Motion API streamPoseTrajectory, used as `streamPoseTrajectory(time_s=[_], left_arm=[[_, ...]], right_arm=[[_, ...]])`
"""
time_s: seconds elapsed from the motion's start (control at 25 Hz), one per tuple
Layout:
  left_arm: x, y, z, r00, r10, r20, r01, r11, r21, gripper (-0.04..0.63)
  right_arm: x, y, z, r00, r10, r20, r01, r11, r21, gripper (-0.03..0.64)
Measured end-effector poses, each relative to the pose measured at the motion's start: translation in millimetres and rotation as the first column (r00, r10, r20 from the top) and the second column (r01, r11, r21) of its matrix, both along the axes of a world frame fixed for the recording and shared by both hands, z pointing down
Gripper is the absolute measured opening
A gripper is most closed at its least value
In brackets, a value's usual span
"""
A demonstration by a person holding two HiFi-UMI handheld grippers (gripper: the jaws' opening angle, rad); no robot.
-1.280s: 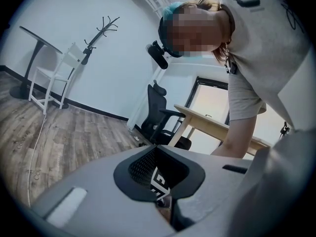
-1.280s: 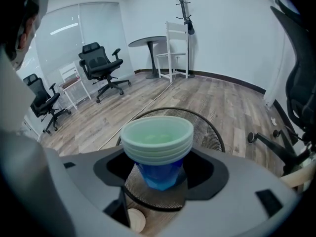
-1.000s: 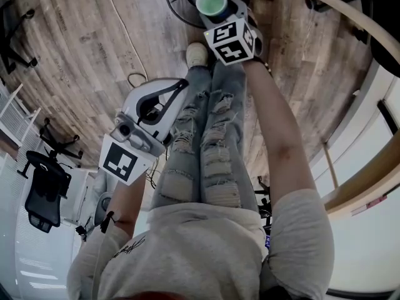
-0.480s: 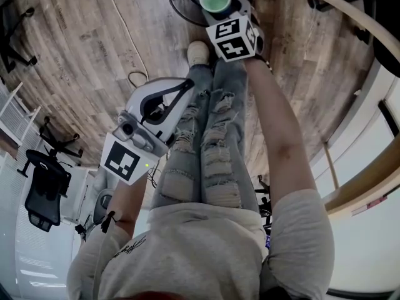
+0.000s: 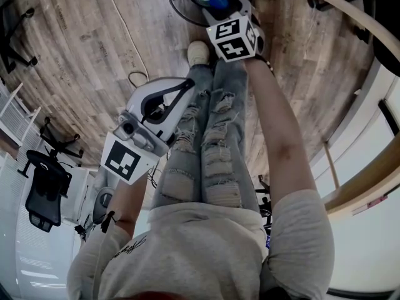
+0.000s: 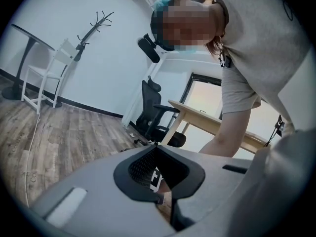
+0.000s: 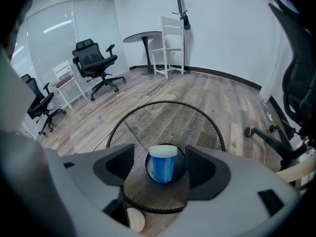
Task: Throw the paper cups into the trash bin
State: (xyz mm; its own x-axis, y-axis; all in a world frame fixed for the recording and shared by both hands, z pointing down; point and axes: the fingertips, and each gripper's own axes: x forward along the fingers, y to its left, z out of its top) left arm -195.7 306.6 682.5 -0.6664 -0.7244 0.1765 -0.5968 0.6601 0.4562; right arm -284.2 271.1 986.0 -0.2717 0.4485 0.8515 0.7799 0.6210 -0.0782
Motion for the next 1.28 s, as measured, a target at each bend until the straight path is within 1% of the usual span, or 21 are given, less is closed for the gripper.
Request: streamPoseTrajectory(time_s=[0.2, 0.44, 0.56, 0.68, 0.96, 1.28], left_arm=[[0, -3, -3, 1.000, 0.003, 0.000, -0.003, 1.000, 0.023, 0.003], [1, -4, -7, 1.000, 0.008, 0.002, -0.008, 1.000, 0.024, 0.003], [1, -5, -14, 1.000, 0.013, 0.015, -0.013, 1.000, 0.029, 0.003], [1, -9, -19, 0.999, 0.024, 0.025, -0.025, 0.999, 0.022, 0.003], [-5, -10, -32, 0.998, 0.045, 0.047, -0.045, 0.999, 0.005, 0.003], [-14, -7, -50, 0.999, 0.019, 0.051, -0.018, 1.000, -0.011, 0.003]], right_arm=[[-3, 3, -6, 1.000, 0.008, 0.011, -0.008, 1.000, -0.012, 0.295], [-9, 3, -18, 0.999, 0.035, 0.021, -0.034, 0.999, -0.025, 0.295], [-10, 4, -28, 0.999, 0.038, 0.029, -0.037, 0.999, -0.027, 0.293], [-10, 4, -38, 0.998, 0.046, 0.037, -0.044, 0.998, -0.043, 0.293], [-13, 8, -64, 0.998, 0.026, 0.060, -0.023, 0.998, -0.056, 0.293], [-18, 9, -103, 0.998, 0.020, 0.057, -0.014, 0.996, -0.090, 0.293]])
